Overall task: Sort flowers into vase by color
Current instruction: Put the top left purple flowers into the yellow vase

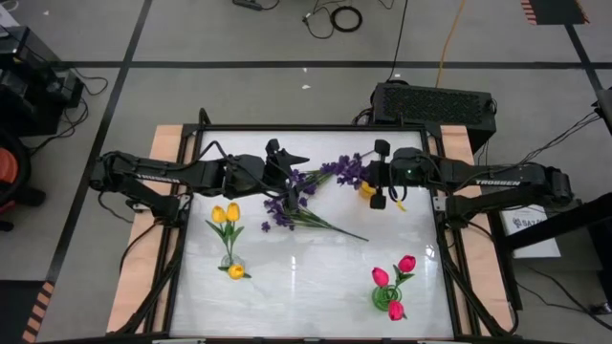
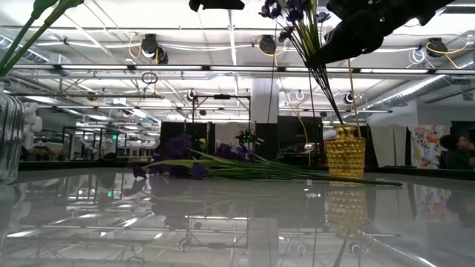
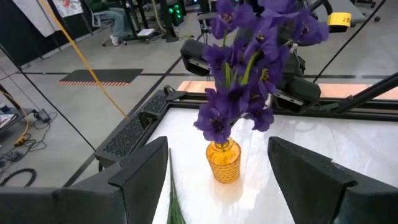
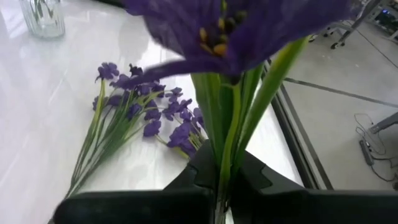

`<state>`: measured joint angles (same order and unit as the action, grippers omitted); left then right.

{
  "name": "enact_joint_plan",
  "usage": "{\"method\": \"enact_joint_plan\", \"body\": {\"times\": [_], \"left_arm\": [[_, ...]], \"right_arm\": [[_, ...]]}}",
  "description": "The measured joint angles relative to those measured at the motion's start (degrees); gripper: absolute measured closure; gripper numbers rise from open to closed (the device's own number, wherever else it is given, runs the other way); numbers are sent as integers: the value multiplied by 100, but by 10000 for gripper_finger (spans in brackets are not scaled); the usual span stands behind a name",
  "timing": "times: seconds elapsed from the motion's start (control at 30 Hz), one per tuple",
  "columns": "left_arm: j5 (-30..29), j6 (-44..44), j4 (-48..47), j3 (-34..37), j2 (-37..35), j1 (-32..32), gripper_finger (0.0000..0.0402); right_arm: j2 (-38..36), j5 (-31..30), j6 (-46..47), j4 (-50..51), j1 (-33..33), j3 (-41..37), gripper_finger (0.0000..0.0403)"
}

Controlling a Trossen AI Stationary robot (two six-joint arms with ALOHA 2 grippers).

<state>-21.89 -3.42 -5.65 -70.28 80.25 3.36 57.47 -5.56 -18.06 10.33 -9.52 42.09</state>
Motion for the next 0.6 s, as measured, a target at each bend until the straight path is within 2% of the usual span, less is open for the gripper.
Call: {"method": "enact_joint_plan", "body": {"times": [0.13, 0.3, 0.6], "left_arm": [[-2, 0, 0, 0, 0, 0, 118], [0, 0, -2, 0, 0, 0, 118], [0, 7, -2, 0, 0, 0, 118]], "right_arm": [[0, 9, -137, -11, 0, 0, 387], [0, 427, -372, 5, 0, 0, 367], [-1, 418, -130, 434, 0, 2, 323]]}}
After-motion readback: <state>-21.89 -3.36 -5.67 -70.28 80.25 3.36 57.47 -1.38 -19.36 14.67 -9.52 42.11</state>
